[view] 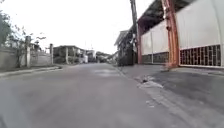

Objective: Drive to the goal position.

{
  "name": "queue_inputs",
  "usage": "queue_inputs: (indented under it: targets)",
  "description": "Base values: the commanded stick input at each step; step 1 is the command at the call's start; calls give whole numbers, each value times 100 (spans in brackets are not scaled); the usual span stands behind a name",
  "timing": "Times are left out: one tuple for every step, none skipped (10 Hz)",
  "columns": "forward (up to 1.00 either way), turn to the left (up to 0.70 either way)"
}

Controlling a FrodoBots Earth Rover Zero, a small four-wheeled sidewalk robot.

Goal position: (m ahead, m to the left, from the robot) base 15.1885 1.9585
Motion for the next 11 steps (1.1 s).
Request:
queue_inputs:
  targets:
    - [100, 5]
    - [100, 10]
    - [100, 0]
    - [100, 0]
    - [100, 0]
    - [100, 0]
    - [100, 0]
    - [100, 2]
    - [100, 3]
    - [100, 1]
    - [100, 4]
